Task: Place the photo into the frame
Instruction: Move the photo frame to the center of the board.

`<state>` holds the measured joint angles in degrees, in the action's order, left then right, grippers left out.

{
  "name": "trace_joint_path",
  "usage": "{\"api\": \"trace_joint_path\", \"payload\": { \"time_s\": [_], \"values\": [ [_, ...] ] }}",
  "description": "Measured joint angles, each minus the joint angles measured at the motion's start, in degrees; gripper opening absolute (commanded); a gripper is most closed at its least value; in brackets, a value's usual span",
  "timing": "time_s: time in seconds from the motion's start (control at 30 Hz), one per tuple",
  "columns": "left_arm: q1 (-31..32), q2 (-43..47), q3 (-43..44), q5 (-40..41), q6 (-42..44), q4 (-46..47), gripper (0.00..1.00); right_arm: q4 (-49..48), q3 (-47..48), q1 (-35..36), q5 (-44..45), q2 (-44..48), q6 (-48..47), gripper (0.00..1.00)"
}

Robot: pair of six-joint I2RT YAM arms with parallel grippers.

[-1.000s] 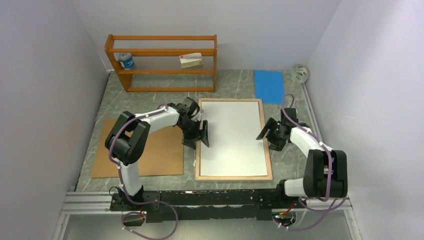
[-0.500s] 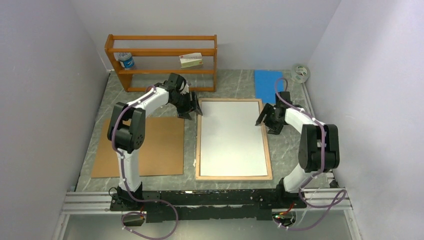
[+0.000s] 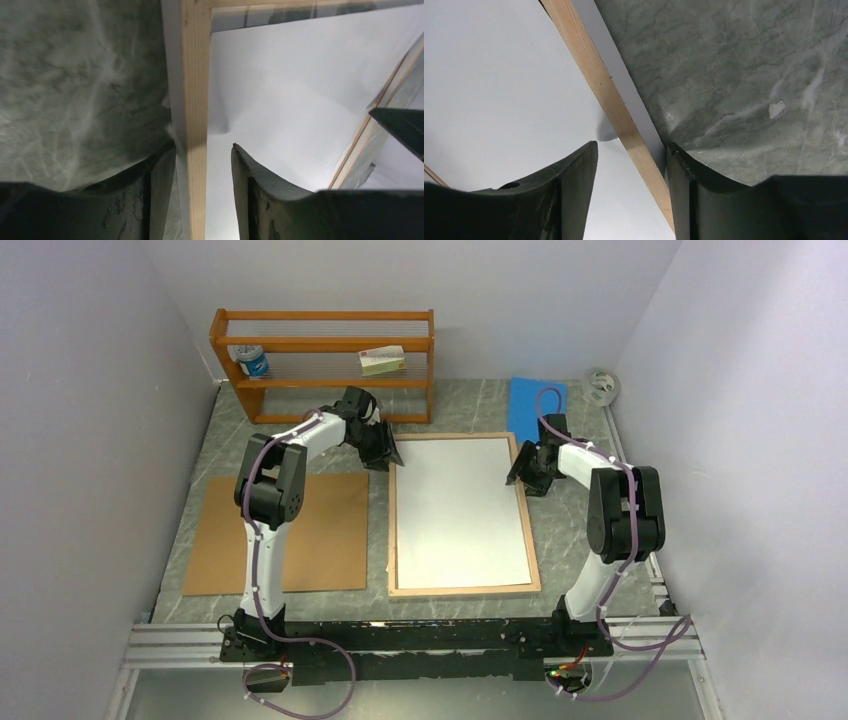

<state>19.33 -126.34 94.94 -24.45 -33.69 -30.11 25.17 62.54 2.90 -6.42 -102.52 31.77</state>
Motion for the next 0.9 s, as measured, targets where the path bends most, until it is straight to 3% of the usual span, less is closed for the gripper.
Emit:
{"api": "trace_joint_path", "payload": {
  "time_s": [0.2, 0.4, 0.5, 0.67, 0.9],
  "values": [
    [-0.2, -0.6, 0.6, 2.8, -1.9, 1.9, 0.62, -1.0, 0.7, 0.3, 0.2, -1.0, 1.0, 0.49],
    [0.1, -1.9, 3.4, 6.0, -2.2, 2.1, 0.68, -1.7, 1.6, 1.4, 0.4, -1.6, 1.4, 0.62],
    [0.2, -2.0, 3.9, 7.3, -2.1, 2.2, 0.68, -1.5, 2.7, 2.1, 1.2, -2.0, 1.3, 0.66],
    [0.4, -2.1, 4.2, 8.3, -1.7, 2.2, 0.62, -0.2, 6.6, 3.2, 3.6, -2.5, 0.5, 0.67],
    [0.2, -2.2, 4.1, 6.5, -1.4, 2.6, 0.69, 1.4, 13.5, 4.4, 6.5, -2.5, -1.5, 0.63]
  ]
}}
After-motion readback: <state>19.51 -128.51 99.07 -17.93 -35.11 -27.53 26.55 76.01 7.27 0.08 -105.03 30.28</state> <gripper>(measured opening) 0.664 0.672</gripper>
